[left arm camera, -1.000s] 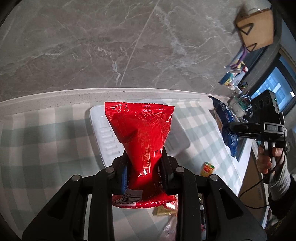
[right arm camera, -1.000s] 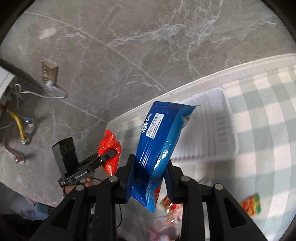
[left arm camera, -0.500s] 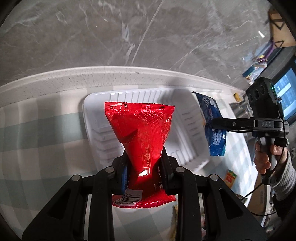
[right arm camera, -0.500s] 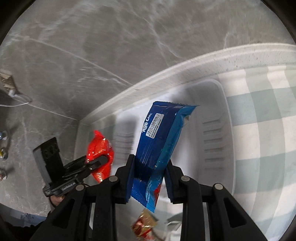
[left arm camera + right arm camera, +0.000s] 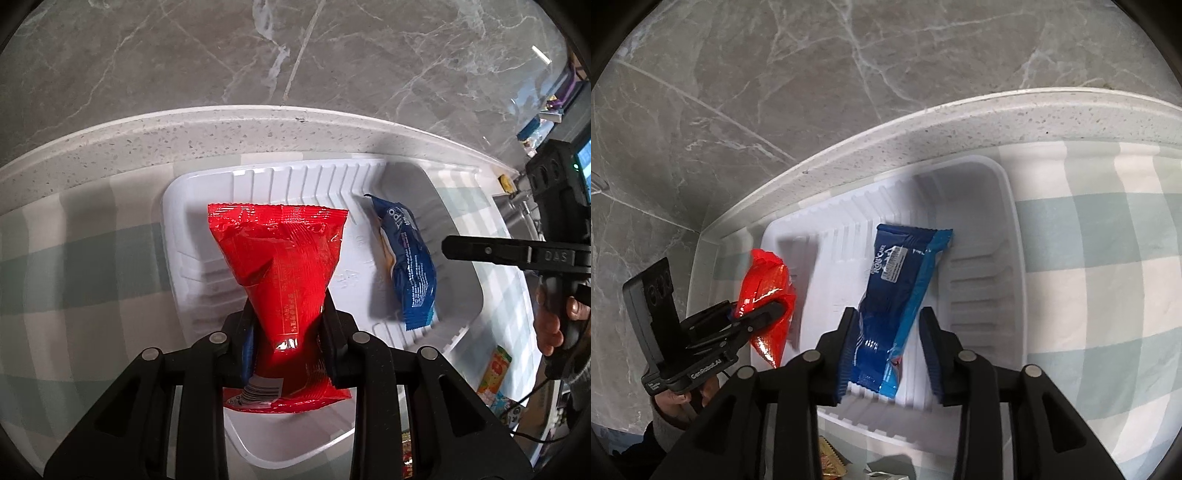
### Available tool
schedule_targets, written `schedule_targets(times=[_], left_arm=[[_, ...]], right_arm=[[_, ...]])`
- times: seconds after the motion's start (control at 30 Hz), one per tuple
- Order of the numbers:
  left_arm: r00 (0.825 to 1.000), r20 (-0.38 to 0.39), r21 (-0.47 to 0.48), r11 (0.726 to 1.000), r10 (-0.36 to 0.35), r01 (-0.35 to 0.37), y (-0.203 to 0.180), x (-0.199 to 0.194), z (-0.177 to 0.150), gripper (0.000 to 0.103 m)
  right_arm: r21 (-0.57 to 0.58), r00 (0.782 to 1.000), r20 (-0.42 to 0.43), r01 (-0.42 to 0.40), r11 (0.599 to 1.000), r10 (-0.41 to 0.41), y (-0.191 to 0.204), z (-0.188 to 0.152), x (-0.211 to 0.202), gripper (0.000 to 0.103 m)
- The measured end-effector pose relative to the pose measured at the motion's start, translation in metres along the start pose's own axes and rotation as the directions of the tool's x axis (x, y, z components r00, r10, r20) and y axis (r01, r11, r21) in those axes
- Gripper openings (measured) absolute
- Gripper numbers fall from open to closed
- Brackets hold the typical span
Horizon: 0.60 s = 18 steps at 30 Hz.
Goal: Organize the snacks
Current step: 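Carry the red bag and blue pack into the white tray and release both, then grasp the gold pie packet with the left tool while the right tool grasps the panda bag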
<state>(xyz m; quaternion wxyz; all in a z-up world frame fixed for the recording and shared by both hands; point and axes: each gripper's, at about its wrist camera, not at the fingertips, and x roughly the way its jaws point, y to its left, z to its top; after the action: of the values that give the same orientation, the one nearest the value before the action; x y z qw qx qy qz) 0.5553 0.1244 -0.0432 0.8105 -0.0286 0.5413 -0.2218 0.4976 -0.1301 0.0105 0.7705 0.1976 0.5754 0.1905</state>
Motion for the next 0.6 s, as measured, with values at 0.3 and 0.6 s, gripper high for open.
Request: schedule_targets(times=[0.3,0.6], left_arm=[[0.997,0.063,-0.022,0.999,-0.039,0.040,0.004,-0.027,-0.003,0.046],[0.993,0.113,0.029,0.999,-0.033,0.029,-0.010,-0.077,-0.013,0.046]], right_arm=[[-0.022,0.999,0.044,-0.010,1.000,0.011,0.022,-0.015,-0.027,0.040],[-0.031,0.990,0.123,-0.063,0.998,0.067,0.049,-0.043,-0.080,0.042]])
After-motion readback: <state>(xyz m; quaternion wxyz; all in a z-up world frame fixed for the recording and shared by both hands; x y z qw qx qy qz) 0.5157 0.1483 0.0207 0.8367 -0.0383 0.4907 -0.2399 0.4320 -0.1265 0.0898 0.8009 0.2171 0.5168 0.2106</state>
